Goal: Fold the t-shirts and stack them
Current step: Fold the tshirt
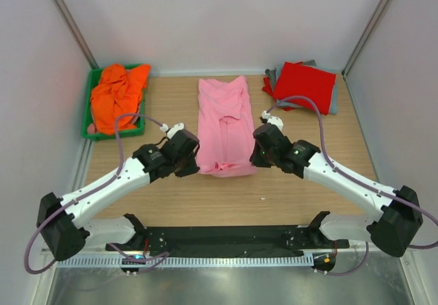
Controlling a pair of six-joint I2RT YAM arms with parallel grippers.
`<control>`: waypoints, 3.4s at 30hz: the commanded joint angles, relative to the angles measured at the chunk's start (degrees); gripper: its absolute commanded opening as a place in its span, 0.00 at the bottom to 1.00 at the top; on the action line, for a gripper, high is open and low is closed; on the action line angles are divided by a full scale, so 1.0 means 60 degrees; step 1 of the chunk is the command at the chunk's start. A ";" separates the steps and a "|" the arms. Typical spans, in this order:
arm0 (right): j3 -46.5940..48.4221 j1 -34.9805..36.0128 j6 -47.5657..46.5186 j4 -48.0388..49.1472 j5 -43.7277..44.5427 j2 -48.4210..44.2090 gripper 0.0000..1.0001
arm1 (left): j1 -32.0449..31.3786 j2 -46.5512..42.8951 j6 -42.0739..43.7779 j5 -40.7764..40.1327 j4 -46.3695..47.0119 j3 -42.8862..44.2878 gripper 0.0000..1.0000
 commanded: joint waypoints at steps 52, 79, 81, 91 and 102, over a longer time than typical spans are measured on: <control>0.7181 -0.4064 -0.3503 -0.0596 -0.0580 0.6646 0.85 | 0.4292 0.7499 0.4608 0.1868 -0.1724 0.8190 0.72; -0.1086 -0.4064 -0.1672 0.3567 -0.5356 0.2937 0.74 | 0.3295 0.5074 0.2177 0.3919 0.4404 0.0708 0.00; -0.1130 -0.4064 -0.1715 0.3509 -0.5312 0.2864 0.74 | 0.3281 0.5118 0.2045 0.3832 0.4404 0.0401 0.00; -0.1042 -0.4064 -0.1935 0.3098 -0.4990 0.2498 0.76 | 0.3237 0.4782 0.1956 0.3391 0.4082 -0.0261 0.11; -0.1496 -0.4093 -0.1994 0.3244 -0.5121 0.2014 0.83 | 0.3149 0.2995 0.2381 0.2659 0.2617 0.0268 0.68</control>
